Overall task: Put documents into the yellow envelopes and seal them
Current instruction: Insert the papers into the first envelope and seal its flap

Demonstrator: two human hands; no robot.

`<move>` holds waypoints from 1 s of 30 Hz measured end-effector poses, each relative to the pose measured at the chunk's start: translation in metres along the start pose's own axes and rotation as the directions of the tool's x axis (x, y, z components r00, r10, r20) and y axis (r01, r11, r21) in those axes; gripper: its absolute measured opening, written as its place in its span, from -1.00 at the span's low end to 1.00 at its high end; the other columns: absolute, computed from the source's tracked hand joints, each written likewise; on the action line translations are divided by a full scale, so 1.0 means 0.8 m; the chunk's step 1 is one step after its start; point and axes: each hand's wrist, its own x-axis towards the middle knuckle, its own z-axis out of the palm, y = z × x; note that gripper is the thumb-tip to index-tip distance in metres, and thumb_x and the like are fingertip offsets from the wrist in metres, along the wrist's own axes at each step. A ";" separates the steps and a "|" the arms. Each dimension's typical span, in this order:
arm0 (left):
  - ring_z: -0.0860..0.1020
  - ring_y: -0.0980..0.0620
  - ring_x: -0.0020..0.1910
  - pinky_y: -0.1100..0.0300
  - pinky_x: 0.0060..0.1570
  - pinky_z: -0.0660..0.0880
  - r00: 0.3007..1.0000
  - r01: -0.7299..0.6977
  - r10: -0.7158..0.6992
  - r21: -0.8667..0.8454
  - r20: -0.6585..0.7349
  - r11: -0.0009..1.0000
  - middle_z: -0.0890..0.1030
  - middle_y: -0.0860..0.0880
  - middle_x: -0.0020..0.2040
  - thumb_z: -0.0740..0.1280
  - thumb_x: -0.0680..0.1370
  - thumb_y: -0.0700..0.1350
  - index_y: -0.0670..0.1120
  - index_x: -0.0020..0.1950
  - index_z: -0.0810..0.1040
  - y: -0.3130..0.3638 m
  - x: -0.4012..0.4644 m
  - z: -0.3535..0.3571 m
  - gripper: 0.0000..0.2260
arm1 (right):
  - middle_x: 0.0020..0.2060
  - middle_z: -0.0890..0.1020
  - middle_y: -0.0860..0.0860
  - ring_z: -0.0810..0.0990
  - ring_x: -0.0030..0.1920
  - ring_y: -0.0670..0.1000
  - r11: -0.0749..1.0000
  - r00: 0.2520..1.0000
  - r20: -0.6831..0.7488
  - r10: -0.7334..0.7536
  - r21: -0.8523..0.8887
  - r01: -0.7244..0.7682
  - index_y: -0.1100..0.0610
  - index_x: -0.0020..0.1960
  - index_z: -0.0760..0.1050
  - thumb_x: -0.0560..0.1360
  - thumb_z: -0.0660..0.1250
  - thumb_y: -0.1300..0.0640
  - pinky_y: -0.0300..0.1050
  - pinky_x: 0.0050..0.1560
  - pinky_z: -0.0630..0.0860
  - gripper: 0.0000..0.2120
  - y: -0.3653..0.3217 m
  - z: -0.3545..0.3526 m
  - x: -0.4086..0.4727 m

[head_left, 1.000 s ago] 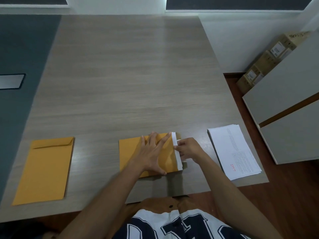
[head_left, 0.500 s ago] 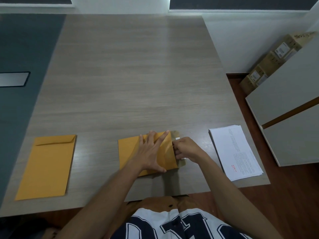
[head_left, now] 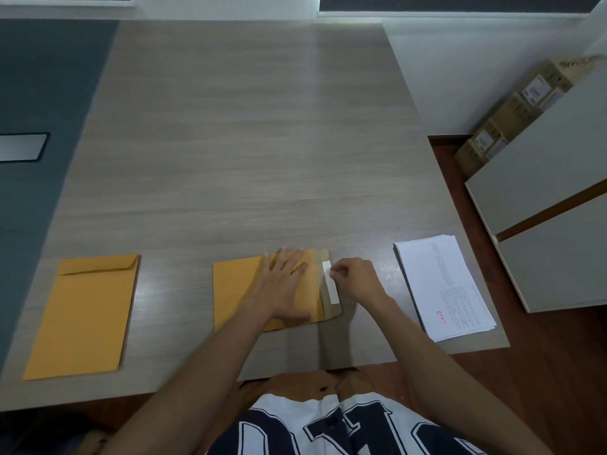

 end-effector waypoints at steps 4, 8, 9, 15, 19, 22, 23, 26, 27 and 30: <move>0.12 -0.07 0.51 -0.01 0.46 0.16 0.990 0.030 -0.038 -0.063 -0.134 0.998 0.20 -0.04 0.52 0.38 0.40 0.30 -0.02 0.47 0.25 0.011 0.018 -0.006 -0.25 | -0.14 0.63 0.05 0.60 -0.11 0.02 0.995 0.998 -0.033 -0.046 -0.087 0.043 0.15 0.03 0.62 0.47 0.44 0.15 -0.05 -0.02 0.57 -0.85 0.001 0.010 0.003; 0.24 -0.10 0.40 0.00 0.29 0.33 0.994 0.060 -0.067 -0.083 -0.083 0.995 0.24 -0.07 0.43 0.49 0.33 0.25 0.11 0.53 0.09 0.020 0.033 -0.014 -0.11 | -0.10 0.54 0.03 0.56 -0.06 0.04 0.987 0.995 -0.044 -0.087 -0.137 0.081 0.08 0.24 0.53 0.47 0.44 0.16 -0.09 -0.01 0.53 -0.66 0.000 0.015 0.006; 0.25 -0.11 0.38 0.00 0.28 0.34 0.995 0.069 -0.072 -0.054 -0.066 0.996 0.23 -0.08 0.42 0.49 0.33 0.25 0.13 0.53 0.08 0.021 0.036 -0.016 -0.10 | -0.09 0.54 0.03 0.56 -0.06 0.03 0.986 0.995 -0.038 -0.093 -0.142 0.087 0.07 0.27 0.52 0.48 0.43 0.16 -0.10 0.00 0.53 -0.64 0.000 0.015 0.006; 0.25 -0.11 0.34 -0.01 0.24 0.33 0.995 0.087 -0.087 -0.005 -0.054 0.996 0.22 -0.09 0.38 0.49 0.30 0.29 0.12 0.52 0.14 0.021 0.046 -0.017 -0.10 | -0.15 0.52 -0.01 0.51 -0.11 -0.01 0.985 0.991 -0.056 -0.123 -0.132 0.115 0.12 0.18 0.56 0.45 0.46 0.18 -0.15 -0.04 0.50 -0.70 0.004 0.015 0.014; 0.26 -0.11 0.31 -0.01 0.22 0.33 0.994 0.087 -0.088 -0.019 -0.057 0.996 0.22 -0.08 0.36 0.50 0.28 0.30 0.14 0.50 0.16 0.021 0.047 -0.016 -0.11 | -0.18 0.57 0.01 0.54 -0.16 -0.02 0.996 0.993 -0.090 -0.081 -0.040 0.078 0.13 0.03 0.58 0.47 0.43 0.17 -0.09 -0.07 0.55 -0.86 0.000 0.017 0.022; 0.27 -0.11 0.30 -0.01 0.21 0.33 0.994 0.081 -0.082 -0.016 -0.067 0.997 0.24 -0.09 0.35 0.50 0.28 0.30 0.13 0.49 0.17 0.021 0.047 -0.017 -0.11 | -0.14 0.61 0.05 0.56 -0.15 -0.01 0.999 0.995 -0.095 -0.030 0.023 0.033 0.14 -0.04 0.58 0.52 0.37 0.20 -0.09 -0.07 0.56 -0.96 -0.002 0.017 0.030; 0.27 -0.11 0.30 -0.01 0.21 0.33 0.994 0.080 -0.081 -0.016 -0.070 0.997 0.24 -0.09 0.35 0.50 0.29 0.29 0.13 0.50 0.16 0.020 0.047 -0.017 -0.12 | -0.12 0.61 0.06 0.56 -0.13 0.00 0.999 0.996 -0.089 -0.021 0.035 0.024 0.15 -0.04 0.58 0.53 0.35 0.21 -0.10 -0.07 0.55 -0.96 -0.002 0.017 0.032; 0.27 -0.10 0.31 0.00 0.22 0.33 0.994 0.082 -0.083 -0.024 -0.076 0.996 0.23 -0.08 0.35 0.50 0.29 0.29 0.13 0.50 0.17 0.019 0.047 -0.017 -0.12 | -0.10 0.61 0.07 0.57 -0.10 0.02 0.997 0.998 -0.055 0.009 0.083 -0.004 0.16 -0.06 0.55 0.55 0.32 0.24 -0.10 -0.05 0.53 -0.96 -0.003 0.013 0.037; 0.27 -0.10 0.31 0.01 0.23 0.33 0.994 0.080 -0.082 -0.030 -0.077 0.996 0.23 -0.08 0.35 0.50 0.29 0.29 0.13 0.50 0.17 0.019 0.047 -0.017 -0.12 | -0.11 0.61 0.07 0.58 -0.09 0.03 0.995 0.999 -0.045 0.014 0.103 -0.009 0.17 -0.07 0.54 0.55 0.32 0.24 -0.10 -0.04 0.54 -0.96 -0.004 0.010 0.036; 0.27 -0.09 0.32 0.01 0.23 0.32 0.993 0.084 -0.087 -0.044 -0.082 0.996 0.25 -0.07 0.36 0.49 0.29 0.30 0.14 0.50 0.18 0.016 0.048 -0.017 -0.12 | -0.17 0.61 0.02 0.56 -0.16 -0.03 0.984 1.000 -0.014 0.005 0.177 -0.002 0.14 -0.09 0.53 0.55 0.32 0.22 -0.21 -0.14 0.51 -0.94 -0.004 -0.010 0.030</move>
